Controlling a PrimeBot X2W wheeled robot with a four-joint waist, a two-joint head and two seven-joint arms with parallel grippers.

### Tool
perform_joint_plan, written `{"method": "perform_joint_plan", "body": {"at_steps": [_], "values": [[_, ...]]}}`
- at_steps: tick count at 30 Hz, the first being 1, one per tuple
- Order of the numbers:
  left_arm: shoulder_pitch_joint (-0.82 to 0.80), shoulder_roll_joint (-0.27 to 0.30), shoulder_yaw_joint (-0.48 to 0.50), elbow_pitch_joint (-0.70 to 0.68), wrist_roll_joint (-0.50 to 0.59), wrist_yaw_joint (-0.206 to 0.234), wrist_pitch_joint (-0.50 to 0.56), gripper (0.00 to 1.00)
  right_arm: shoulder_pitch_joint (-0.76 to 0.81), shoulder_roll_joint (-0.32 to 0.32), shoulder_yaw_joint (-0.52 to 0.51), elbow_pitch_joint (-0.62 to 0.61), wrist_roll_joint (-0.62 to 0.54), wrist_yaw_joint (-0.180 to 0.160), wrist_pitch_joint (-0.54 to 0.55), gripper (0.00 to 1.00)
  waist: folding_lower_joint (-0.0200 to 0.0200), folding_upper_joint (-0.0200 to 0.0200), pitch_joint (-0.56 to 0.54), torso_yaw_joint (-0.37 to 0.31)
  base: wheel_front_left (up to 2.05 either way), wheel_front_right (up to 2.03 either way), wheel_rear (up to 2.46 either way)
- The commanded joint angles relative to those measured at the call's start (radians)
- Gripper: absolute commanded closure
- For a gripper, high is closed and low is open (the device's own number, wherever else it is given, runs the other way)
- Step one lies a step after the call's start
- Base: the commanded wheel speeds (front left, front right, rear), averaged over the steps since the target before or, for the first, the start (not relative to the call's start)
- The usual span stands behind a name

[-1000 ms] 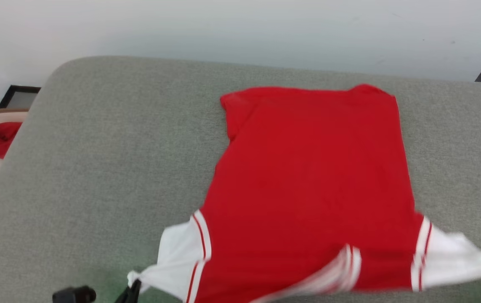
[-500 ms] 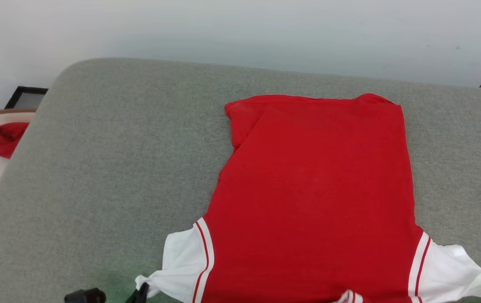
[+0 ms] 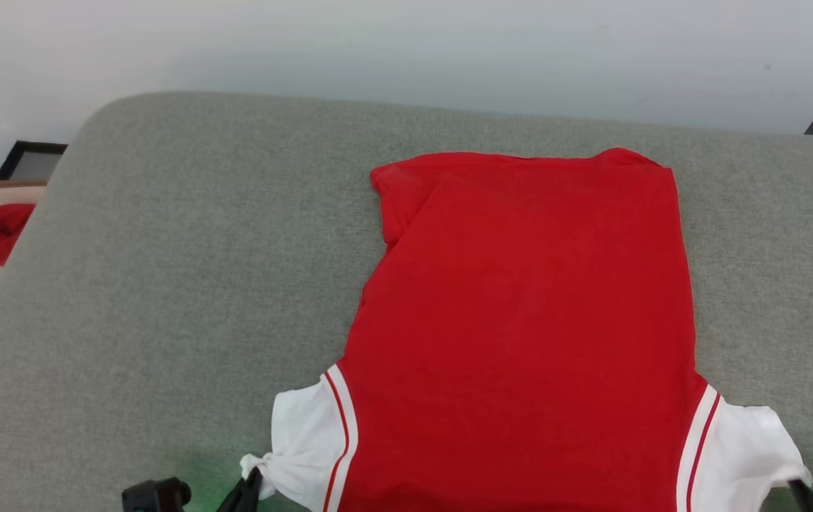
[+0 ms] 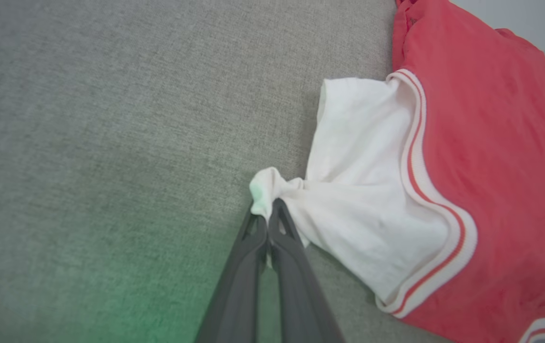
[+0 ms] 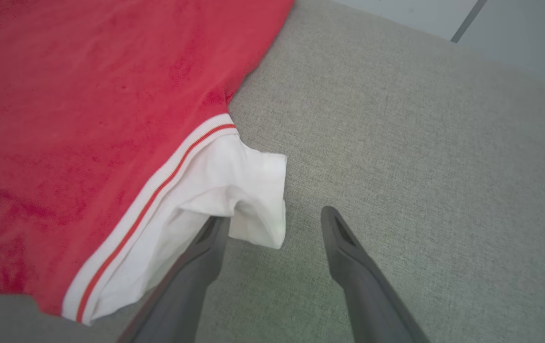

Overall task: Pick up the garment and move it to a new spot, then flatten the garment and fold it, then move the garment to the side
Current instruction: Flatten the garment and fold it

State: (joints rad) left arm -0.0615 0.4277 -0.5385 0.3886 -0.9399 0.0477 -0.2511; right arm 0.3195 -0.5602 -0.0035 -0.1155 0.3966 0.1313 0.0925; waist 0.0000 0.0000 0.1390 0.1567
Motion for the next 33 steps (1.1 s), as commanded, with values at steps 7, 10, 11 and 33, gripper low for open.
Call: {"method": "perform_joint_plan", "body": {"at_steps": [7, 10, 11, 33], "values": [[-0.032, -0.027, 0.006, 0.007, 0.018, -0.020, -0.009, 1.00, -0.112, 0.007, -0.071, -0.120, 0.078, -0.001, 0.101, 0.00, 0.0000, 0.0000, 0.029, 0.004, 0.00, 0.00, 0.00], [-0.047, -0.043, 0.007, 0.007, 0.029, -0.032, -0.011, 1.00, -0.228, -0.010, -0.067, -0.114, 0.097, -0.001, 0.166, 0.00, 0.0000, 0.0000, 0.046, 0.015, 0.00, 0.00, 0.00], [-0.052, -0.047, 0.006, 0.009, 0.031, -0.034, -0.010, 1.00, -0.271, -0.014, -0.064, -0.103, 0.102, -0.001, 0.190, 0.00, 0.0000, 0.0000, 0.052, 0.020, 0.00, 0.00, 0.00], [-0.212, -0.209, -0.050, 0.105, 0.116, -0.145, -0.012, 1.00, -1.140, -0.050, 0.136, 0.670, 0.157, -0.001, 0.595, 0.00, 0.0000, 0.0000, 0.201, 0.257, 0.00, 0.00, 0.00]]}}
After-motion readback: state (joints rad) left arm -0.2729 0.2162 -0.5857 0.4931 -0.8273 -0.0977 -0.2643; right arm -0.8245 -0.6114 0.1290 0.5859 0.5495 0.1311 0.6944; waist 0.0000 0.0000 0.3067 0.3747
